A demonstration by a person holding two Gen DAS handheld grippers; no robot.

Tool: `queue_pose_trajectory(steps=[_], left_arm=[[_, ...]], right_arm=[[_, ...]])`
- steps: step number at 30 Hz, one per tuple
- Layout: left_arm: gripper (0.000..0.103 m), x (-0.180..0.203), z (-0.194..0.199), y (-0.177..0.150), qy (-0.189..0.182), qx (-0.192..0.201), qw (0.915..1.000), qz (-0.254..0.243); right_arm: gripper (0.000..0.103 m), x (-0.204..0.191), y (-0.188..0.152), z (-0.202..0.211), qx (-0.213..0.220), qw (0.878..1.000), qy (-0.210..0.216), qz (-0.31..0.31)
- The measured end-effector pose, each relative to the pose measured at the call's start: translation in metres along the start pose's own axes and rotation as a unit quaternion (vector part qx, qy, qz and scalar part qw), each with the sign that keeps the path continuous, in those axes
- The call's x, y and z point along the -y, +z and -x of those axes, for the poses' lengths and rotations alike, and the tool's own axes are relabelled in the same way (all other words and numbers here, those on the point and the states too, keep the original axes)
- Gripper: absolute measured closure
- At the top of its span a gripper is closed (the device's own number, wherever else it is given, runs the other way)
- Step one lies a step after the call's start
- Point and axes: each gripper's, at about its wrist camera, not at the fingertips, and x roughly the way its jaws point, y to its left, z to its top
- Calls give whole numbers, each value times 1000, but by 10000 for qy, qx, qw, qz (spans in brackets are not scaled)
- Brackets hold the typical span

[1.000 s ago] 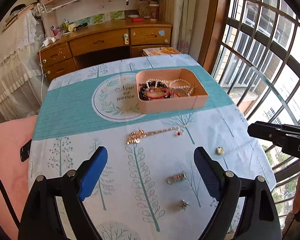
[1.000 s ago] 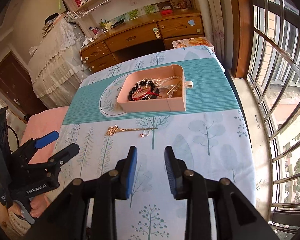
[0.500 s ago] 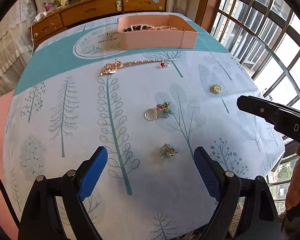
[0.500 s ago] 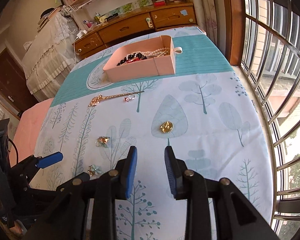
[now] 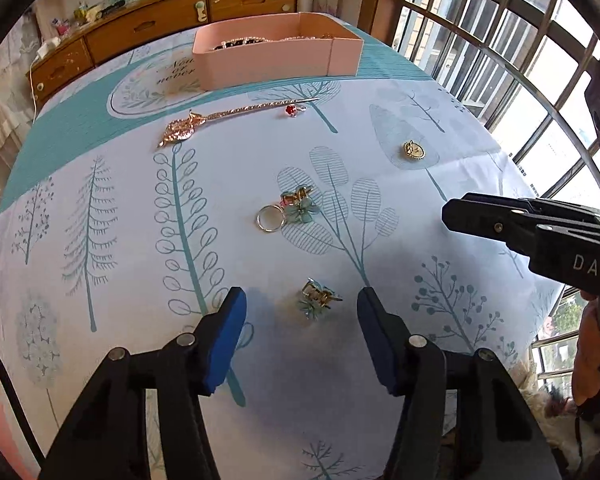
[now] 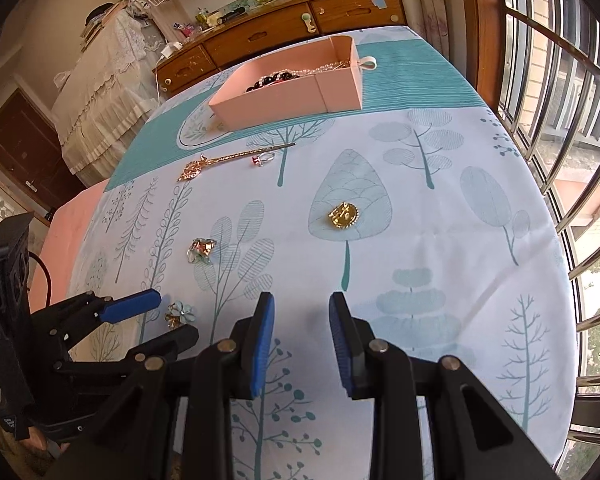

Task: Organize jewelry
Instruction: 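Grasp the green flower brooch with the left tool while the right tool grasps the silver charm ring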

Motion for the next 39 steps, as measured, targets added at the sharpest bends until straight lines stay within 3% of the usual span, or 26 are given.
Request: queue_pose_trajectory(steps=[3, 9, 11, 12, 15, 20, 29, 39], left_arm=[[51, 2, 1, -1, 101, 185, 9992, -335], [65, 5, 0, -4, -44, 356, 9962, -794], [71, 7, 1, -6, -90, 452, 9947, -914], [80, 7, 1, -6, -160, 487, 9942, -944], [82, 7, 1, -7, -213, 562, 9937, -951], [82, -8, 0, -6, -111, 584, 9963, -617], [82, -65, 1, 1, 71, 468, 9967, 659], [82, -89, -1, -5, -245, 540, 9929, 1028]], right_arm=[[74, -1, -1, -5, -72, 10000, 20, 15], [74, -3, -2, -12, -126, 9999, 17, 56], [74, -4, -2, -13, -126, 9999, 15, 80], [74, -5, -2, -13, -126, 9999, 31, 101], [74, -11, -1, -15, -133, 9996, 67, 227], [74, -23, 0, -21, -167, 9985, 170, 494], [74, -53, 6, -35, -211, 9935, 364, 1057], [74, -81, 19, -52, -74, 9859, 295, 1647]])
